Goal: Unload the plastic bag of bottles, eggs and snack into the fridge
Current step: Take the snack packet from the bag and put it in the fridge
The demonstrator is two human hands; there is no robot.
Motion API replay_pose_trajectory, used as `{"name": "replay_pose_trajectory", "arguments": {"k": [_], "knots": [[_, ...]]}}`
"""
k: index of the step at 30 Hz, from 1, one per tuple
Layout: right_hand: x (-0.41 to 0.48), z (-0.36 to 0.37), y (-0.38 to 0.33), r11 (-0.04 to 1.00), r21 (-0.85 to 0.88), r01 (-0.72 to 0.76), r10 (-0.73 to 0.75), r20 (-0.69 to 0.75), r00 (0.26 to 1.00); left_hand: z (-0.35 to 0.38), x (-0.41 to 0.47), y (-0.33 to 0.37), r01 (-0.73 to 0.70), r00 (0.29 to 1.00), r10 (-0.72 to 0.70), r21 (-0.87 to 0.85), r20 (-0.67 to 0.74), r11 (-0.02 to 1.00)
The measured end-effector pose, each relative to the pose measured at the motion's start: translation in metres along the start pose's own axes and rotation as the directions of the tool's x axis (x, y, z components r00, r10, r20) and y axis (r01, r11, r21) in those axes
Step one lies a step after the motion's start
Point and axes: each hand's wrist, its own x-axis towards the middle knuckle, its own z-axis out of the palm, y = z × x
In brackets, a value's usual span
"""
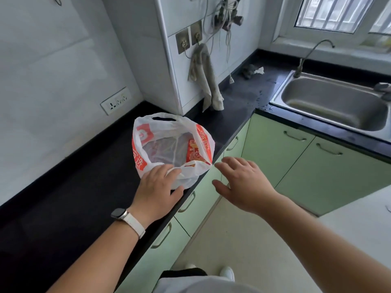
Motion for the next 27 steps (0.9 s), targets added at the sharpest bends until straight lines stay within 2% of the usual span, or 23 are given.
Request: {"name": "replay_pose_trajectory", "arguments": {"k": [6, 11, 15, 19, 27], "knots": [[0.038, 0.004, 0.021, 1.0, 0.018, 0.008, -0.009, 0.042, 0.999, 0.01, 0.034, -0.01, 0.035, 0.999, -0.035, -0.033, 0.013, 0.999], [0.084, 0.013, 0.032, 1.0, -0.011, 0.017, -0.016, 0.066, 0.998, 0.026, 0.073, -0.029, 0.045, 0.996, -0.042, -0.035, 0.079, 0.998], [0.126, 0.022, 0.034, 0.999, -0.013, 0.039, -0.037, 0.142, 0.989, 0.039, 0.107, -0.052, 0.092, 0.993, -0.086, -0.07, 0.079, 0.993], [0.175, 0.033, 0.032, 0.998, 0.052, 0.027, -0.037, 0.21, 0.977, 0.059, 0.138, -0.072, 0.119, 0.991, -0.106, -0.173, 0.082, 0.978], [0.226, 0.068, 0.019, 0.964, 0.265, -0.022, -0.051, 0.265, 0.963, 0.097, 0.177, -0.083, 0.194, 0.974, -0.132, -0.365, 0.186, 0.911]]}}
